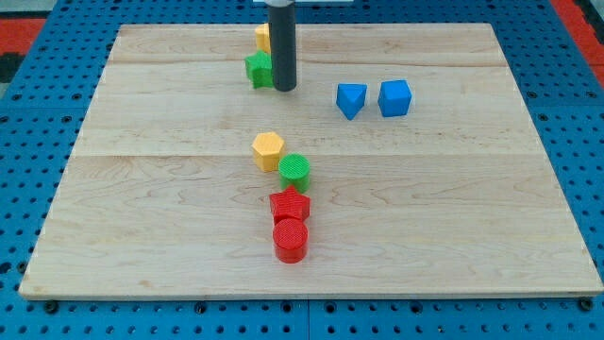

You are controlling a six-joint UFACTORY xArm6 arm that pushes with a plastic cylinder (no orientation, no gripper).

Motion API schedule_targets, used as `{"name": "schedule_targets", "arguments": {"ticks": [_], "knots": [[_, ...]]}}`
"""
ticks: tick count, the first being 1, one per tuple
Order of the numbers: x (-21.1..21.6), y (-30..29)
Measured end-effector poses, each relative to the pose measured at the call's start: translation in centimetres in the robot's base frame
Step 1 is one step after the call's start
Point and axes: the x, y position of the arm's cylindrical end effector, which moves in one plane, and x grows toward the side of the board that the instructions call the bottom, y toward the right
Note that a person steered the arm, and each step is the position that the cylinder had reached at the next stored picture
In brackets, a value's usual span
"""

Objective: Slide the hexagon below the green star

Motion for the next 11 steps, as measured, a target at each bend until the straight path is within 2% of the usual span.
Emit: {"name": "schedule_targets", "arguments": {"ticks": [1,2,3,4,5,6,7,8,9,11], "knots": [[-2.3,-3.5],[-5.3,-4.6],[-1.3,-4.5],[3.8,0.2],[9.7,9.2],[15.9,9.9],[16.2,4.2],[14.1,-0.2],[9.9,-3.8],[2.8,-3.9]]}}
